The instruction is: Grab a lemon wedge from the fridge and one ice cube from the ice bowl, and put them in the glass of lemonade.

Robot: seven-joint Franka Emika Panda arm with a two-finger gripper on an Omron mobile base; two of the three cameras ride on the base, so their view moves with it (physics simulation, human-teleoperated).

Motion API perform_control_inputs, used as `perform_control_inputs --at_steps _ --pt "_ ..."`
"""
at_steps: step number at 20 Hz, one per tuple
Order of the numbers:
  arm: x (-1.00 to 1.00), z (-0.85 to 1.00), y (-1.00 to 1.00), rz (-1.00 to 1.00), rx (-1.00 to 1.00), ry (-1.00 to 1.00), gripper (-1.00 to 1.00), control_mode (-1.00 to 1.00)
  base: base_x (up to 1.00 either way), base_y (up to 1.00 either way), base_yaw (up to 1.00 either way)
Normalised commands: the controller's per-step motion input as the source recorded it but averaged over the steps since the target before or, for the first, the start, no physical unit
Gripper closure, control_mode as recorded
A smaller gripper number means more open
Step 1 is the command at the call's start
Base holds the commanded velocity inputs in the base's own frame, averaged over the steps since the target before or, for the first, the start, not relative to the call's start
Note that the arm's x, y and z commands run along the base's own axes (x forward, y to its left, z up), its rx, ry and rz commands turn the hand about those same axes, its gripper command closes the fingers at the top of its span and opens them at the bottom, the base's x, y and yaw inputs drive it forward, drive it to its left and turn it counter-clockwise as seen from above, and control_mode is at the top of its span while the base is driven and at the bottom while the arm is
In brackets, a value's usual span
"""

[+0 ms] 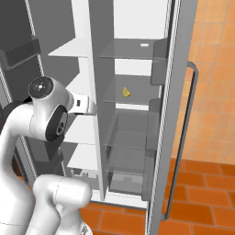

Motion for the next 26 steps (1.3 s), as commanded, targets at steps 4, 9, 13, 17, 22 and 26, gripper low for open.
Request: perform_control_inputs --at_steps 4,9,13,17,22,26 --pt "0.00 0.00 0.00 0.00 0.00 0.00 -1.00 -1.00 0.00 0.00 0.00" --pt "0.15 0.00 -0.25 -0.11 0.00 0.35 -1.00 -1.00 0.00 0.00 0.00" --pt "0.35 0.00 -0.21 -0.30 0.00 0.46 -1.00 -1.00 0.00 0.00 0.00" --pt "-0.60 0.00 -0.35 -0.27 0.05 0.04 -1.00 -1.00 0.00 0.00 0.00" --pt "-0.19 0.00 -0.02 -0.03 0.01 -0.01 -1.00 -1.00 0.00 0.00 0.00" --pt "-0.03 0.00 0.00 0.00 0.00 0.00 -1.00 -1.00 0.00 0.00 0.00"
